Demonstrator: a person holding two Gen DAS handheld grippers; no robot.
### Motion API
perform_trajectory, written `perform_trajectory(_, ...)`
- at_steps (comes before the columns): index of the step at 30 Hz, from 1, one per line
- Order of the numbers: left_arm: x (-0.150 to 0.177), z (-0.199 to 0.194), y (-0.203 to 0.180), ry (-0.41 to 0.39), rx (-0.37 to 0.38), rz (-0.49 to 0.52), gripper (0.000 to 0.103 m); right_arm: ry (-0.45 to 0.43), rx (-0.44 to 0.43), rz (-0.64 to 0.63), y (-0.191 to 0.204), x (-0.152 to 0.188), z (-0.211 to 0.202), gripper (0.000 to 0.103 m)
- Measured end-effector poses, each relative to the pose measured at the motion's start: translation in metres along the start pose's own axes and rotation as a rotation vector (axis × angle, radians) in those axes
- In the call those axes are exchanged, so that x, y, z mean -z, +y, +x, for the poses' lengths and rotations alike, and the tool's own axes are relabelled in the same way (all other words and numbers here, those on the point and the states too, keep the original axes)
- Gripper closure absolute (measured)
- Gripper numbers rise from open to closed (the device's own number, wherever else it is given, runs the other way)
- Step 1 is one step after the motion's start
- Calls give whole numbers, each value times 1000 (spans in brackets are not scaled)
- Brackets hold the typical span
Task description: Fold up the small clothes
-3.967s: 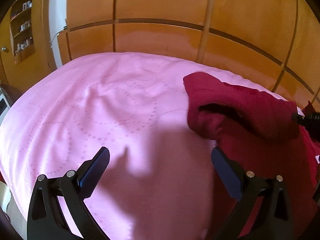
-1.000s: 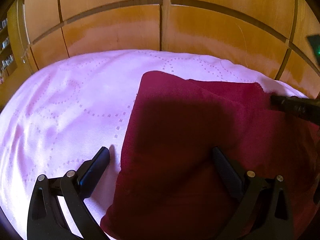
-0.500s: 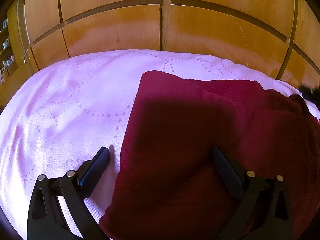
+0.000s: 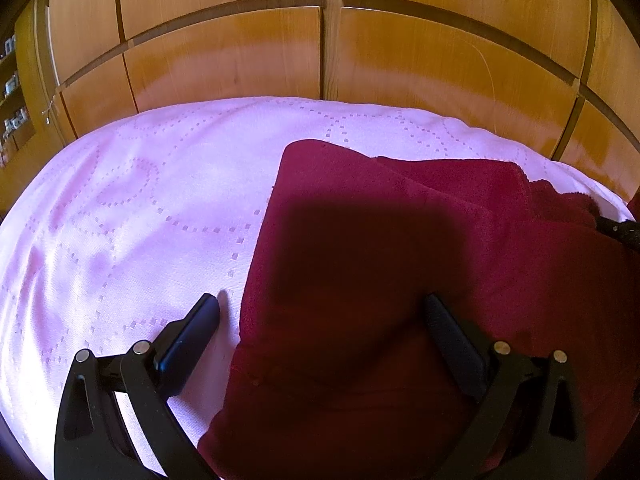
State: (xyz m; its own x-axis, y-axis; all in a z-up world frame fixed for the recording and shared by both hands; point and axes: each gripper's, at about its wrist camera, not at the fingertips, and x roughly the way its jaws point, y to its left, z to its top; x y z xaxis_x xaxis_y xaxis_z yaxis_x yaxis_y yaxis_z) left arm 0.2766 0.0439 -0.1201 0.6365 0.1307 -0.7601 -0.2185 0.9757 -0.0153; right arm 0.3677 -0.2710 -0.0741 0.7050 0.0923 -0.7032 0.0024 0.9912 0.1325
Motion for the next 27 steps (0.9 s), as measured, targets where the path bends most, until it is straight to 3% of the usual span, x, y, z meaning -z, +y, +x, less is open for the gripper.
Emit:
perform_trajectory(1, 0, 0, 0, 0, 0, 0, 2, -10, -13, -2, 0, 0, -7, 56)
perform_trajectory(2, -1, 0, 0, -1, 1, 0, 2, -49, -8, -11, -1, 1, -21, 43)
perform_trajectory(3, -1, 0, 0, -1, 1, 0, 2, -97, 34, -27, -2, 2, -35, 38)
perform_trajectory(5, -2, 0, 0, 0, 0, 0, 2, -154, 99, -54, -9, 2, -51, 38)
perform_trajectory(7, -2, 0, 0, 0, 1, 0, 2, -206, 220, -68, -27, -4, -65, 38)
perform_trajectory(9, -1, 0, 0, -1, 0, 0, 2, -256, 376, -68, -51, -11, -76, 30)
perform_trajectory(10, -2, 0, 0, -1, 0, 0, 2, -263, 433, -53, -62, -14, -78, 18)
perform_trajectory(12, -2, 1, 0, 0, -1, 1, 2, -245, 551, 16, -95, -21, -80, 16)
perform_trajectory(14, 0, 0, 0, -1, 0, 1, 2, -183, 603, 74, -125, -23, -75, 16)
perform_trajectory(16, 0, 1, 0, -1, 0, 1, 2, -103, 651, 106, -150, -20, -68, 34)
perform_trajectory(17, 0, 0, 0, -1, 0, 1, 2, -59, 639, 140, -166, -14, -63, 58)
perform_trajectory(19, 0, 1, 0, -1, 1, 0, 2, -13, 579, 253, -194, 2, -61, 81)
perform_trajectory(20, -1, 1, 0, 0, 1, 0, 2, 4, 527, 391, -218, 18, -64, 89)
perform_trajectory(23, -1, 2, 0, 1, 2, 0, 2, -5, 453, 620, -261, 58, -74, 90)
perform_trajectory(27, -2, 3, 0, 3, 4, -2, 2, -58, 452, 675, -282, 91, -102, 92)
